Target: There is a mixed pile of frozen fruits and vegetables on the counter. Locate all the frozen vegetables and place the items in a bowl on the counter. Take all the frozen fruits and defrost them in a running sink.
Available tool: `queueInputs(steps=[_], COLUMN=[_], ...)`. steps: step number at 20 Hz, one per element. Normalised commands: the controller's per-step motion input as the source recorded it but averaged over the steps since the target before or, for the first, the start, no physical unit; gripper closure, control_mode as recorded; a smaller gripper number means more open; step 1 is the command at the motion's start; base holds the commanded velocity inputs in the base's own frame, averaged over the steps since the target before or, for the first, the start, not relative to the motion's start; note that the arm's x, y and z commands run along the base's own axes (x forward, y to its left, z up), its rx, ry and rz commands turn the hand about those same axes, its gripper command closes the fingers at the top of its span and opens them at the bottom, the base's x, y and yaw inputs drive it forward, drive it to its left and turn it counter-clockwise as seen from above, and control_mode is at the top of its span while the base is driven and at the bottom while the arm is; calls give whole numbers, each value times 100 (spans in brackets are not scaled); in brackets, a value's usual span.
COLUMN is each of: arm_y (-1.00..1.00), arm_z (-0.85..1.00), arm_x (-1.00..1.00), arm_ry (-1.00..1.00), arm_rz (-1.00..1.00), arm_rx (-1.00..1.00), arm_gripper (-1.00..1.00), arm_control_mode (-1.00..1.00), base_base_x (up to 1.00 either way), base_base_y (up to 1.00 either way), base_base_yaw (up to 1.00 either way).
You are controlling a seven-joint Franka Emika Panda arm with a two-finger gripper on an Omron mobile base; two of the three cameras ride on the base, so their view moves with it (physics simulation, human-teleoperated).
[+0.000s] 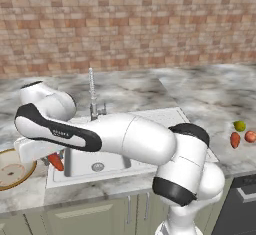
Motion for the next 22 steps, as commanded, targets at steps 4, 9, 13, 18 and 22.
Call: queueInputs(steps=[4,9,13,18,22], arm_y=[100,54,9,0,-6], arm_z=[-4,-2,-8,-18,-63], arm_x=[28,21,6,20,29], arm_ry=[4,-6,-28,-14,-10], arm_rz=[0,0,-1,-2,-1], arm_rx=[0,-3,-3,4,24], arm_gripper=[100,100,100,100,100], arm_control_mode=[-100,-100,-100,-100,-100], base_base_x=[0,0,0,0,0], base_base_y=[0,0,0,0,0], base_base_yaw=[0,0,0,0,0])
